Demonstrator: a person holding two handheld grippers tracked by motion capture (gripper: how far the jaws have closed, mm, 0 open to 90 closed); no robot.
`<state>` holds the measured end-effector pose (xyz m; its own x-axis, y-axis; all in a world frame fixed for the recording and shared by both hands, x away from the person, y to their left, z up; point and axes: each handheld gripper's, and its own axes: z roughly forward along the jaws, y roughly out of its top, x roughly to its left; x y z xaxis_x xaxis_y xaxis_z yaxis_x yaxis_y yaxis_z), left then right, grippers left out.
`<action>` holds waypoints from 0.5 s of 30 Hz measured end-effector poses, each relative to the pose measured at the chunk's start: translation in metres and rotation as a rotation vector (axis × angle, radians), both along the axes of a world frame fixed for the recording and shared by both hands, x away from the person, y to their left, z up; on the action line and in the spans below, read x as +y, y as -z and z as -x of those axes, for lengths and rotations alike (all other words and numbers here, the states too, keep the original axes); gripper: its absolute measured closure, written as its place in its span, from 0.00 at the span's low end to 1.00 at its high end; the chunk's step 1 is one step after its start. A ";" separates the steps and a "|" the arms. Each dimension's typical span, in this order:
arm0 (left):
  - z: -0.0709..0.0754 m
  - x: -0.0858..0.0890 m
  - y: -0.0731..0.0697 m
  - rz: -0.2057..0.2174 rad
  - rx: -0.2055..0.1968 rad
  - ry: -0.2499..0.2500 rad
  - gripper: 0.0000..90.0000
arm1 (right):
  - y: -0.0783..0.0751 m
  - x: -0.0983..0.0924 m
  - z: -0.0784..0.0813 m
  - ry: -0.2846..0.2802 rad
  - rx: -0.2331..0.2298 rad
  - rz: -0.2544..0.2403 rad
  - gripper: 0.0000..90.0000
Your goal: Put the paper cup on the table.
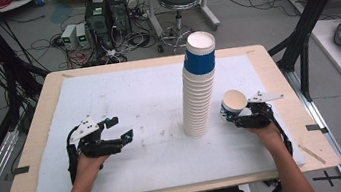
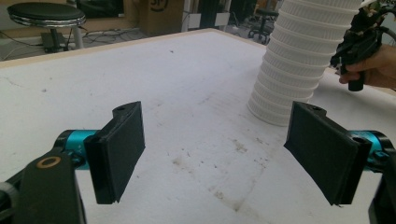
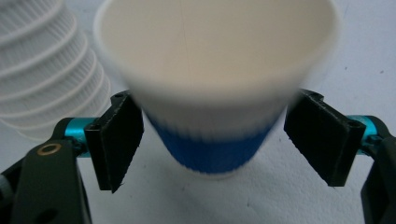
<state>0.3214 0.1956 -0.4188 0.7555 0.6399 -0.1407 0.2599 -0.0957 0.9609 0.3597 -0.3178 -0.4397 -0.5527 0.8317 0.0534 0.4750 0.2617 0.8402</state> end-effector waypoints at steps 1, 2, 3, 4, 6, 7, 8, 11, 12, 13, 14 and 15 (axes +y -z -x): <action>0.000 0.000 0.000 0.004 0.001 -0.001 0.22 | 0.002 0.000 0.000 0.000 0.010 0.003 0.23; 0.000 0.000 0.000 0.003 0.001 -0.002 0.22 | 0.002 -0.001 0.000 0.001 0.015 0.000 0.23; 0.000 0.000 0.000 0.002 0.002 -0.003 0.22 | 0.002 -0.002 0.001 0.002 0.017 -0.007 0.23; 0.000 0.000 0.000 0.003 0.003 -0.004 0.22 | 0.001 -0.004 0.002 0.001 0.011 -0.010 0.23; -0.001 0.000 0.001 0.004 0.005 -0.007 0.22 | 0.000 -0.008 0.005 0.002 0.012 -0.010 0.23; -0.001 0.000 0.001 0.006 0.005 -0.007 0.22 | 0.000 -0.009 0.007 -0.002 0.015 -0.005 0.23; -0.002 0.001 0.001 0.004 0.005 -0.007 0.22 | 0.000 -0.011 0.010 -0.003 0.017 0.002 0.23; -0.002 0.001 0.001 0.006 0.005 -0.007 0.22 | -0.004 -0.017 0.018 -0.008 0.004 0.002 0.23; -0.002 0.001 0.001 0.004 0.004 -0.007 0.22 | -0.005 -0.019 0.022 -0.008 -0.003 0.002 0.23; -0.002 0.001 0.001 0.008 0.005 -0.010 0.22 | -0.007 -0.021 0.026 -0.008 -0.009 -0.002 0.23; -0.002 0.001 0.001 0.010 0.006 -0.011 0.22 | -0.009 -0.023 0.030 -0.006 -0.011 -0.008 0.23; -0.002 0.001 0.001 0.010 0.007 -0.009 0.22 | -0.011 -0.025 0.033 -0.002 -0.016 -0.014 0.23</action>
<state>0.3236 0.1971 -0.4200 0.7487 0.6451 -0.1526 0.2677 -0.0836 0.9599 0.3265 -0.3427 -0.4290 -0.5550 0.8299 0.0563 0.4608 0.2504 0.8514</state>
